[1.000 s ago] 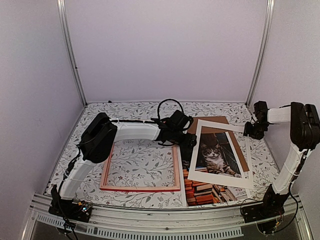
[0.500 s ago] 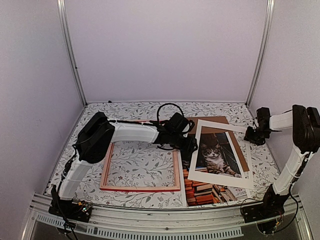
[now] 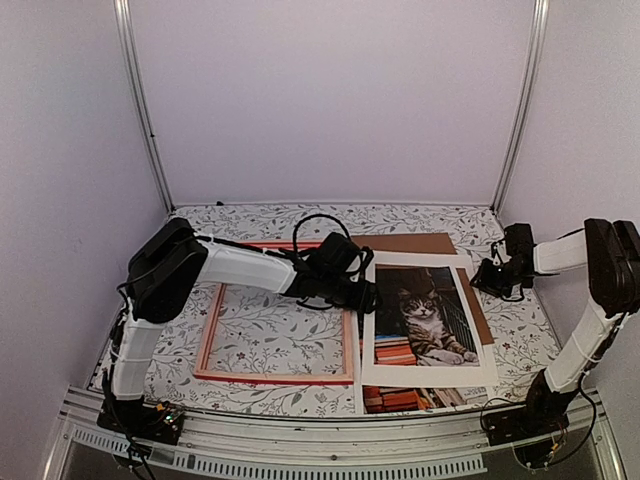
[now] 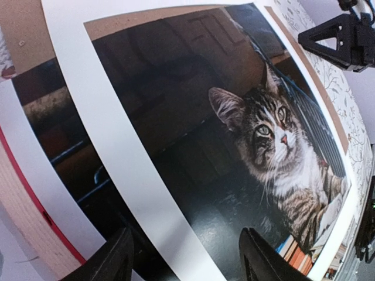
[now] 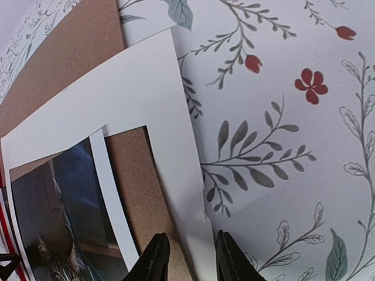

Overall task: Put the photo into the frame
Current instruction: Adjust the mat board for the photo.

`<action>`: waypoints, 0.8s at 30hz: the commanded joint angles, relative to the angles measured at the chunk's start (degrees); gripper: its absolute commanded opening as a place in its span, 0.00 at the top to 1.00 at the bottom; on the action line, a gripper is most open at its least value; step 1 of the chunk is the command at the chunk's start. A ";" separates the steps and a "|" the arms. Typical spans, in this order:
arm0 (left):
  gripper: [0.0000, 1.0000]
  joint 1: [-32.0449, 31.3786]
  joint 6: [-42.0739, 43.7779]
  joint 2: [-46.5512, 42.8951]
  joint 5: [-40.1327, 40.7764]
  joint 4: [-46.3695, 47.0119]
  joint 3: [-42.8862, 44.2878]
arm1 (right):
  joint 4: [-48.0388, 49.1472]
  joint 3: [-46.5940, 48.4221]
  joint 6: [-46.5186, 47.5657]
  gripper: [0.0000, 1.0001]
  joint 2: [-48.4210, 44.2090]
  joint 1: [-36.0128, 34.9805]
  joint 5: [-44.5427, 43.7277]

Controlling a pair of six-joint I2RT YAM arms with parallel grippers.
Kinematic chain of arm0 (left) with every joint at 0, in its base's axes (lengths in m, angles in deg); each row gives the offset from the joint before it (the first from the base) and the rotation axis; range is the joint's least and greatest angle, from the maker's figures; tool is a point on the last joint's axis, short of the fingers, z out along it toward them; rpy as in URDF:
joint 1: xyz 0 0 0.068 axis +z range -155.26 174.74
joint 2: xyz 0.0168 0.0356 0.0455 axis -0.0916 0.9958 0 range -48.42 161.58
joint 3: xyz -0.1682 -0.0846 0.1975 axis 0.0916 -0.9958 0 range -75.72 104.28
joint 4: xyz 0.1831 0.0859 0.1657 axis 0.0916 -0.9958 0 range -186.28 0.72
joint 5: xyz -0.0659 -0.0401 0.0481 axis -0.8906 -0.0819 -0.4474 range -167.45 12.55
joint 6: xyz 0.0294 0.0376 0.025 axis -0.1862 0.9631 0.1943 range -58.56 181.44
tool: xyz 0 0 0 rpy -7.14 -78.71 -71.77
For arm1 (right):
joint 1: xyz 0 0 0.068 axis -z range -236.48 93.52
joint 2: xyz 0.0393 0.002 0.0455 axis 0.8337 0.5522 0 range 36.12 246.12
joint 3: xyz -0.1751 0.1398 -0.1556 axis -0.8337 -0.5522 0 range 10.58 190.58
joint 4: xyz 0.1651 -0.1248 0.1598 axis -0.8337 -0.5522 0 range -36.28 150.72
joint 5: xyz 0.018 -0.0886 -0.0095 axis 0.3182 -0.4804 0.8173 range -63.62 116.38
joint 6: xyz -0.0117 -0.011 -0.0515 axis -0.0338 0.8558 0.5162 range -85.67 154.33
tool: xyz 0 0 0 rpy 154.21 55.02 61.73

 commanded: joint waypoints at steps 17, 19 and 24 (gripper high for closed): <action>0.38 -0.51 -0.53 2.01 -4.55 -1.71 -1.44 | -9.45 6.09 2.23 0.71 2.39 1.04 -14.95; 0.39 -0.87 -0.31 2.53 -4.90 -1.99 -0.83 | -9.58 6.25 2.44 0.70 1.78 1.34 -14.95; 0.39 -1.77 0.92 3.68 -6.76 -1.44 0.72 | -10.13 6.27 2.77 0.67 0.41 1.36 -13.89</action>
